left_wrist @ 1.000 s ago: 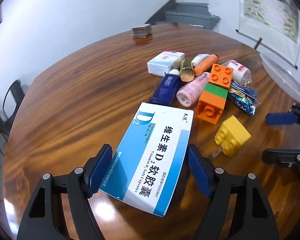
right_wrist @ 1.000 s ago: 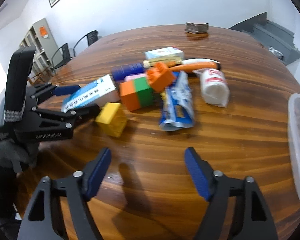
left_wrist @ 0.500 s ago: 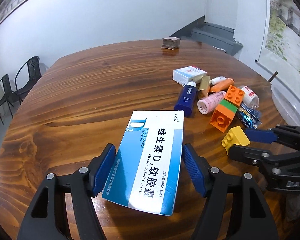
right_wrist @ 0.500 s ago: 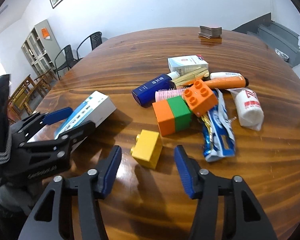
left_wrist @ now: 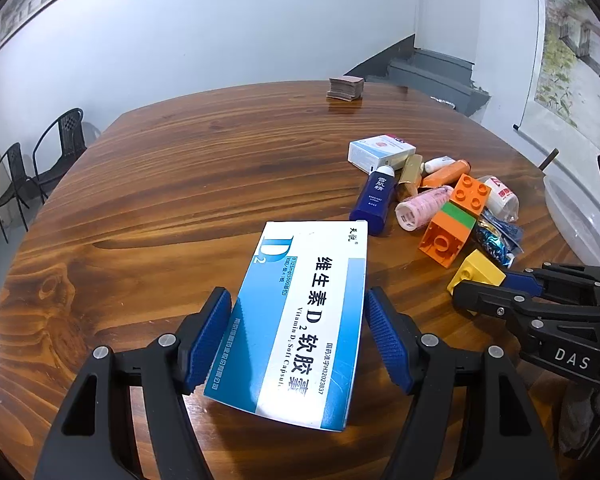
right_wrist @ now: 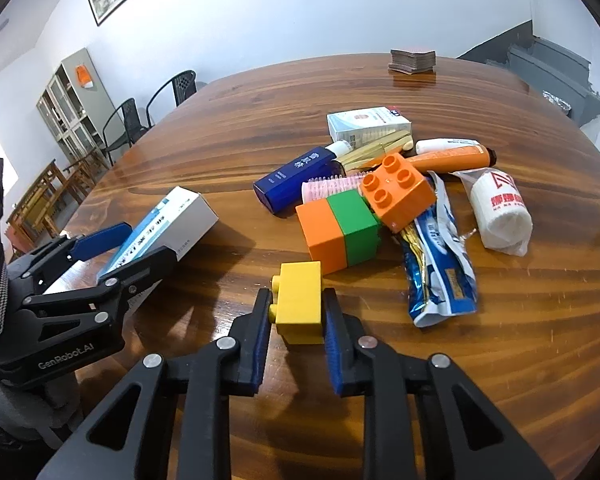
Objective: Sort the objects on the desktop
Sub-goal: 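Grasp the yellow toy brick with the right gripper while the left holds the box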
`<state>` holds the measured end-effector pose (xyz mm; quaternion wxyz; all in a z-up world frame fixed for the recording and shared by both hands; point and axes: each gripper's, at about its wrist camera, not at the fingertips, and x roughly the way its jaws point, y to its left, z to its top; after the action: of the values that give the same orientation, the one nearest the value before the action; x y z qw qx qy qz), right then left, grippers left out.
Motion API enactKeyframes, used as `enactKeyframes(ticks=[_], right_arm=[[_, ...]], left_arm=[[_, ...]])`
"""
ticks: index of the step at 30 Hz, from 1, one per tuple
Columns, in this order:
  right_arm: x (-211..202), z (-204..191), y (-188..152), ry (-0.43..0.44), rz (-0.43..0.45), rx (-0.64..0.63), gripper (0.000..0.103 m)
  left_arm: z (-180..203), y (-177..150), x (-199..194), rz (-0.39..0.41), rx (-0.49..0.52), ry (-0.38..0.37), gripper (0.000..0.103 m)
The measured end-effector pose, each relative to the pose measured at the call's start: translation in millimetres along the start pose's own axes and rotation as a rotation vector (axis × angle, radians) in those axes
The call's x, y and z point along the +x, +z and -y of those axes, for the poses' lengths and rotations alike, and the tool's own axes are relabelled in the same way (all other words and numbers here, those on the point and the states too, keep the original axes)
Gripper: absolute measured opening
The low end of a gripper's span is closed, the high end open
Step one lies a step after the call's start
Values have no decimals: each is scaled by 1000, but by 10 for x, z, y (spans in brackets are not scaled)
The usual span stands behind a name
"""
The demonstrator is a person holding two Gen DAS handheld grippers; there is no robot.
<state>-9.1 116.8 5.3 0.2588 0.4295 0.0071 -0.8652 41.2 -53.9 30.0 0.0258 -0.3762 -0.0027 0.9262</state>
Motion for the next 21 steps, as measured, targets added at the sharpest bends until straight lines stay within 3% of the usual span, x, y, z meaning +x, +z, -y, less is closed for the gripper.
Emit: enactKeyframes(ticks=[21], right_arm=[[-415,269,-115,64,137,75,25]], left_arm=[[360,-64,-181,35,-47,-21,72]])
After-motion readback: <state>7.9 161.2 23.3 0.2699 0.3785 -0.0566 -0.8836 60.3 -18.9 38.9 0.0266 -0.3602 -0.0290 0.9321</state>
